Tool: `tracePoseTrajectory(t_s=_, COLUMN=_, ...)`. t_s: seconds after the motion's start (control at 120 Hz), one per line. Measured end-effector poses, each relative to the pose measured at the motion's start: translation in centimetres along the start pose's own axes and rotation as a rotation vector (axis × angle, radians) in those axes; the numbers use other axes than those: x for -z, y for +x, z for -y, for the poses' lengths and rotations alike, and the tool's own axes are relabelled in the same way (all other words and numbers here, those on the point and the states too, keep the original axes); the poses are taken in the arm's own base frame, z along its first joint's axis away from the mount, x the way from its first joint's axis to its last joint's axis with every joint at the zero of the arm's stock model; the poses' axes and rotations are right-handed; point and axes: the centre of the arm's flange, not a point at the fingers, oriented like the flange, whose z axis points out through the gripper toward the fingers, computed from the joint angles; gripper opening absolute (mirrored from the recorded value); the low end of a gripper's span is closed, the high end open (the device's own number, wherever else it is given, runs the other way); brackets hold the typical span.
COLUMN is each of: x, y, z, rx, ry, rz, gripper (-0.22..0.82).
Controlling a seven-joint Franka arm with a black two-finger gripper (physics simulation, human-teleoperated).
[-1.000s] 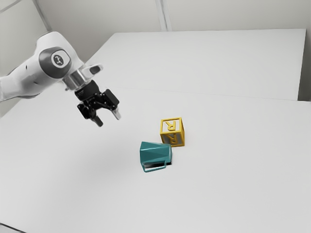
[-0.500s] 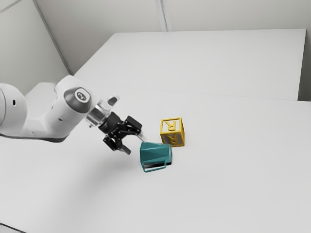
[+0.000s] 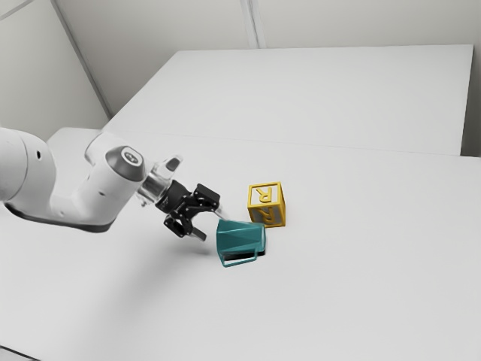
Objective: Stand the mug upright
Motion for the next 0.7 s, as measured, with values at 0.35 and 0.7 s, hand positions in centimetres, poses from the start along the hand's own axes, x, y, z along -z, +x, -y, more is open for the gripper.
tracePoseTrajectory(t_s=0.35, x=-2.1, y=0.0, z=-0.1, rx=0.023, ry=-0.118, rz=-0.034, gripper=0.6)
tracePoseTrajectory(t_s=0.7, x=-3.6, y=0.4, z=-0.8, rx=-0.039, ry=-0.192, rz=-0.046, gripper=0.11)
